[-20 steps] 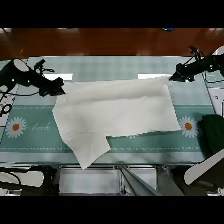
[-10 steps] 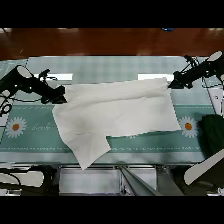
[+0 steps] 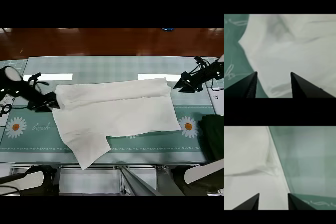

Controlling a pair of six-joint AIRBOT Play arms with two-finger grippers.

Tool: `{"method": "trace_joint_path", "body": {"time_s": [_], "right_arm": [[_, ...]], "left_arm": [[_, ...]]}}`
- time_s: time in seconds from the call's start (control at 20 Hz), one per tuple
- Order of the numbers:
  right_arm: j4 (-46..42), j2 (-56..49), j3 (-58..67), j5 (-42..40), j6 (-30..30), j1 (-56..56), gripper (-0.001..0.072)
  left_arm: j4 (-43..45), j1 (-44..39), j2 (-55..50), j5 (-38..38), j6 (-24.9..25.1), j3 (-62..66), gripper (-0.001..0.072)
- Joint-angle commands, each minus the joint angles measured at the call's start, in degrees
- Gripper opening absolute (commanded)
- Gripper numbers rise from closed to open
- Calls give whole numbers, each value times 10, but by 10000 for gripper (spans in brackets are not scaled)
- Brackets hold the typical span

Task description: Fold the shirts.

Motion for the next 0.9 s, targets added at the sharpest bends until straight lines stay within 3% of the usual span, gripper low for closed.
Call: {"method": "trace_joint_path", "body": {"time_s": [0.0, 0.1, 0.3, 0.6, 0.85], "right_arm": [[44, 124, -190, -105, -42, -21, 414], [146, 203, -324, -163, -116, -25, 414], [295, 298, -464, -184, -204, -22, 414], [298, 357, -490, -173, -209, -22, 414], [301, 358, -490, -173, -205, -22, 414]], "left_arm": [[-42, 72, 138, 11, -8, -163, 506], [-131, 113, 209, 26, 26, -278, 506], [-186, 160, 276, 26, 18, -403, 506], [-242, 157, 278, 50, 20, -465, 506], [-319, 68, 278, 163, 17, -519, 500]]}}
